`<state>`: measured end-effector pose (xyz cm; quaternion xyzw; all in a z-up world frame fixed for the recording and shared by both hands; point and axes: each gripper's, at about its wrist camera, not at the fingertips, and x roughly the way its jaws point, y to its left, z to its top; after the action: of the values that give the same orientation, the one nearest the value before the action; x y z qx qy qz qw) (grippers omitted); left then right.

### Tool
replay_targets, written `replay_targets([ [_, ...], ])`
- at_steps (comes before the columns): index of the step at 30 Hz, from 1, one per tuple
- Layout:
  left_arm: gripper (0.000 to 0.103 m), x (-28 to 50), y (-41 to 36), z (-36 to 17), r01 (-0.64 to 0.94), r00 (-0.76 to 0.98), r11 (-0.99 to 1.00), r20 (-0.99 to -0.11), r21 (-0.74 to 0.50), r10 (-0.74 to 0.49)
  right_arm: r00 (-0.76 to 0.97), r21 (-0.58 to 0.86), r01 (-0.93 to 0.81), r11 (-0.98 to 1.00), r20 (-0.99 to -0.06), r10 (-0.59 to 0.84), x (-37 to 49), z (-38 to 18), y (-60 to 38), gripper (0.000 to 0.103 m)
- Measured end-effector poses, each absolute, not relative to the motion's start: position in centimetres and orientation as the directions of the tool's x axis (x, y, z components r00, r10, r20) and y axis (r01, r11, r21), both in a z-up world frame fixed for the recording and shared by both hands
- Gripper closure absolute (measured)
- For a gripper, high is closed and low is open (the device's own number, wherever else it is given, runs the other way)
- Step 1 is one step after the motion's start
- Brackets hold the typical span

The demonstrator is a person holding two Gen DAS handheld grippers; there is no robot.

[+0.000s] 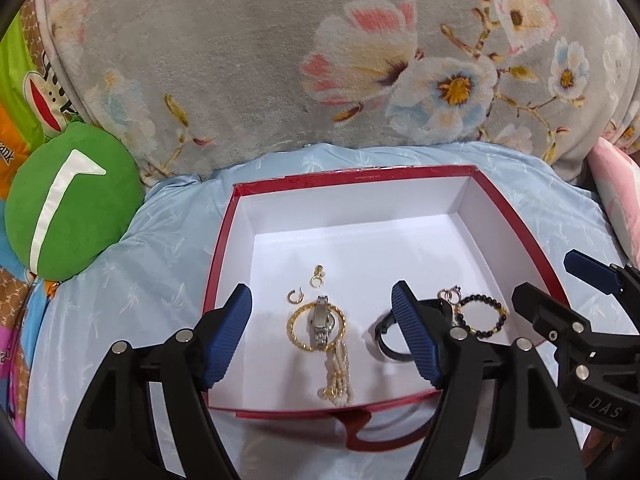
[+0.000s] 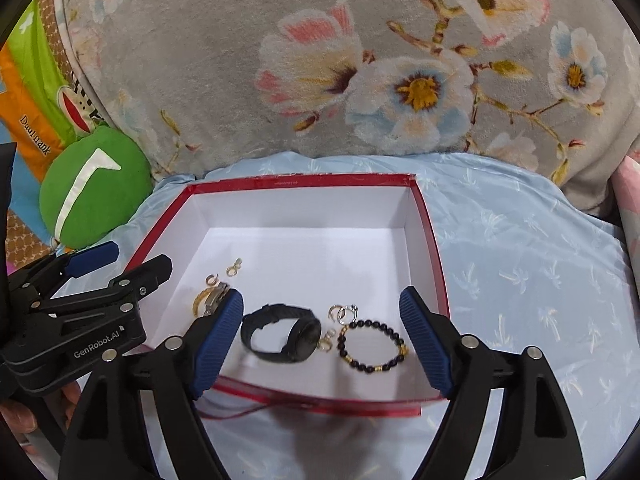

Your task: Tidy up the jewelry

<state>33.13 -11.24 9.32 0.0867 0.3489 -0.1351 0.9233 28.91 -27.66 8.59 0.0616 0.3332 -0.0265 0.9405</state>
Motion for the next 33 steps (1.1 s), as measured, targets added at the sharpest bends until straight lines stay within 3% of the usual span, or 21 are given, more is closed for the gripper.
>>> replay_targets([
  [4,0.025,32.62,-11.04,9.82,0.294,0.718,0.953,-0.675,0.076,-0.168,0.759,0.092,0.106,0.99,-0.651,-0.021,28.17,8.87,-27.42,0.017],
  [33,0.024,32.65,-11.14,9.25,0.243,0.686,0.966,-0.719,0.087,-0.108,0.717,0.115,0.134,0.984,-0.697,-0.016,28.56,8.56,-26.7,0.017],
])
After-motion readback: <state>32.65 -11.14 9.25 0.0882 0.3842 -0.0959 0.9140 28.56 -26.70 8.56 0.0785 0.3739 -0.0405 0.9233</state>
